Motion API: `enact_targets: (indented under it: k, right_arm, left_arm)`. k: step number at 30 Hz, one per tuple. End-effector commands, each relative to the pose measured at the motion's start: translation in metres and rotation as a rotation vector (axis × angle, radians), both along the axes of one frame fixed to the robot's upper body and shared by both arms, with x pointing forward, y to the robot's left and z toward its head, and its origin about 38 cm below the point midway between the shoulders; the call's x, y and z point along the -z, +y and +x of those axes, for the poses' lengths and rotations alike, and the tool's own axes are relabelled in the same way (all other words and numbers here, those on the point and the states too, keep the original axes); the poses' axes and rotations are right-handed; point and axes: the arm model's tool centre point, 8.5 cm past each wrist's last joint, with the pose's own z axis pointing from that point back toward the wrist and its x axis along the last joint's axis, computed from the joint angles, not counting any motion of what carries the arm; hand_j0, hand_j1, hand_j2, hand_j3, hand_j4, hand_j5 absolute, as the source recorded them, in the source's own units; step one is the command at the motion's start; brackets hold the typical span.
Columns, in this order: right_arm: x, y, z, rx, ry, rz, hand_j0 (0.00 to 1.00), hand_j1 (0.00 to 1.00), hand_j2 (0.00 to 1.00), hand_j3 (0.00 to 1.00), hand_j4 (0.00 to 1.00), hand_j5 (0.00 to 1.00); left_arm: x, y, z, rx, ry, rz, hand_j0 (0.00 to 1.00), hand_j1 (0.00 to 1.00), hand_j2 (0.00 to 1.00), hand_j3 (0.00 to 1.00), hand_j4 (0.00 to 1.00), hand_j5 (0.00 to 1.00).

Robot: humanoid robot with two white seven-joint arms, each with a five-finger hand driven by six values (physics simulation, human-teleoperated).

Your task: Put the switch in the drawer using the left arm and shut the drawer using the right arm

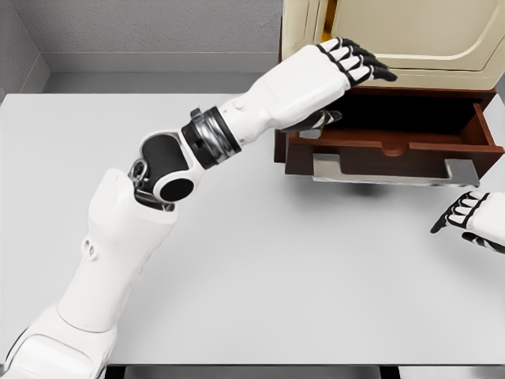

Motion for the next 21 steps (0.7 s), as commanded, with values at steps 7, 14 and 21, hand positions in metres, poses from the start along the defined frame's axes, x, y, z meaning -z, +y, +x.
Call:
enact_targets:
  k: [7, 14, 21]
  right_arm:
    - [-0.013, -0.001, 0.005, 0.004, -0.036, 0.007, 0.65, 0.65, 0.65, 0.65, 0.65, 0.65]
    - [-0.014, -0.002, 0.006, 0.006, -0.041, 0.008, 0.67, 0.67, 0.67, 0.67, 0.67, 0.67]
    - [-0.014, -0.002, 0.006, 0.005, -0.038, 0.004, 0.67, 0.67, 0.67, 0.67, 0.67, 0.67]
  left_arm:
    - [-0.026, 0.091, -0.021, 0.068, -0.118, -0.051, 1.00, 1.00, 1.00, 1.00, 1.00, 1.00]
    - [-0.024, 0.313, -0.038, -0.382, -0.054, -0.045, 1.00, 1.00, 1.00, 1.00, 1.00, 1.00]
    - [0.070, 0.404, -0.044, -0.631, 0.250, -0.001, 1.00, 1.00, 1.00, 1.00, 1.00, 1.00]
